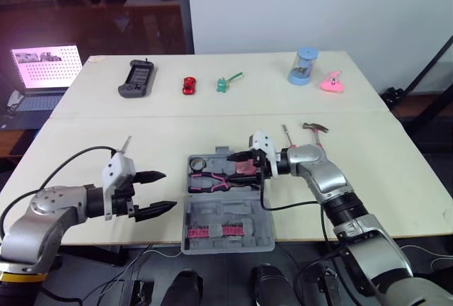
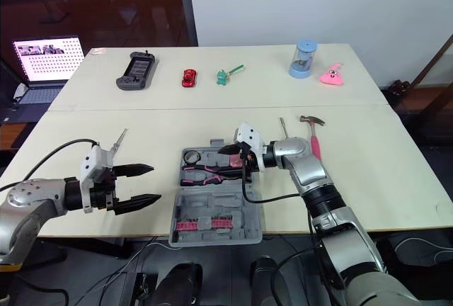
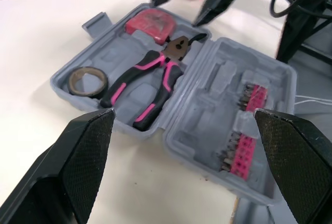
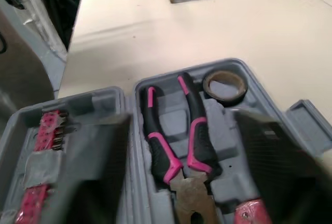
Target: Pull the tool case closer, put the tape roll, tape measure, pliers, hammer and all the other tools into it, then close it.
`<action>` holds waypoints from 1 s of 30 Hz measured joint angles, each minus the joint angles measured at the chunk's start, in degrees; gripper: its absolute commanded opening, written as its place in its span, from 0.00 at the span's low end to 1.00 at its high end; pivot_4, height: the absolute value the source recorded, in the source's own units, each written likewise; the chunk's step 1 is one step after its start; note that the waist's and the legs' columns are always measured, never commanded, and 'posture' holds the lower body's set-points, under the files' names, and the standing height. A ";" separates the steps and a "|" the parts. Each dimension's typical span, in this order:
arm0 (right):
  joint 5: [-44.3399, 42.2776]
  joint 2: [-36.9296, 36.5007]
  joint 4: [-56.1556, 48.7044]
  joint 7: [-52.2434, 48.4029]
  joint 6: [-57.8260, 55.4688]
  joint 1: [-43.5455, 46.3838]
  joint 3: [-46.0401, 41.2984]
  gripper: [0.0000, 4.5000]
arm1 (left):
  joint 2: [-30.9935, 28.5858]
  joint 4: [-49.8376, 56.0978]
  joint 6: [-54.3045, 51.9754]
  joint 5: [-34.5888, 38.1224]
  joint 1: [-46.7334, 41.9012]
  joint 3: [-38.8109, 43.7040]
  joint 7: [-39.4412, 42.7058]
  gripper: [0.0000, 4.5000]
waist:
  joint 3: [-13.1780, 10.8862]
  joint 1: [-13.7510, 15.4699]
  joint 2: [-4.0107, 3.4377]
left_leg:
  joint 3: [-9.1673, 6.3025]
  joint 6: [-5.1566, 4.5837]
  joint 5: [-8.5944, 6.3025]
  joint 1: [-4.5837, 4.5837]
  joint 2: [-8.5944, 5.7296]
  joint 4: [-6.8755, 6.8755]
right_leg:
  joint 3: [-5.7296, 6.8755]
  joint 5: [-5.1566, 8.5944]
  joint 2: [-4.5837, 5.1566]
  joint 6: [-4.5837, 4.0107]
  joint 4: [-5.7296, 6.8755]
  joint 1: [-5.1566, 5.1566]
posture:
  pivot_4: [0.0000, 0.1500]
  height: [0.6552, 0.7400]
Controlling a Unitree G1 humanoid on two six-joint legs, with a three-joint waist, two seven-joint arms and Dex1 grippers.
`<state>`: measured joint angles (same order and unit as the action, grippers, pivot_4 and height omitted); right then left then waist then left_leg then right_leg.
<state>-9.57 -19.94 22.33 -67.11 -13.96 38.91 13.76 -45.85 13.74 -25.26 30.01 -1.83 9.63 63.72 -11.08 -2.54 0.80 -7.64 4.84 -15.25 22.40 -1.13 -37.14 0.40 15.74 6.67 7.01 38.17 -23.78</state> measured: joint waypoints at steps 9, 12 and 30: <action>6.30 3.47 4.54 6.91 0.87 0.90 3.94 0.01 | 0.42 -2.54 3.62 -1.96 -0.13 -1.63 0.44 1.00 | 0.00 0.01 0.00 | 0.01 0.00 0.00 0.01 0.00 0.00 | -0.01 0.00 0.00 0.00 0.01 -0.02 | 1.00 0.41; 8.39 4.28 7.62 9.14 0.22 0.90 4.92 0.01 | 0.19 -2.96 4.58 -3.46 -0.06 -1.78 0.36 1.00 | 0.00 -0.03 0.00 | 0.01 0.00 0.00 0.01 0.00 0.00 | -0.01 0.00 0.00 0.00 0.01 -0.03 | 1.00 0.41; 11.20 5.36 11.49 12.44 4.17 2.96 5.82 0.01 | 1.26 -10.00 10.17 -6.31 -0.29 -3.41 1.26 1.00 | 0.16 -0.03 -0.04 | 0.01 -0.01 -0.01 -0.45 -0.02 0.10 | -0.01 0.00 0.00 -0.02 -0.05 0.40 | 1.00 0.41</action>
<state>1.63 -14.57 33.81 -54.67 -9.79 41.87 19.57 -44.59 3.74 -15.08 23.71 -2.12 6.21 64.98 -10.92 -2.57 0.75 -7.64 4.83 -15.26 21.94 -1.15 -37.04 0.39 15.74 6.67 7.00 38.12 -23.38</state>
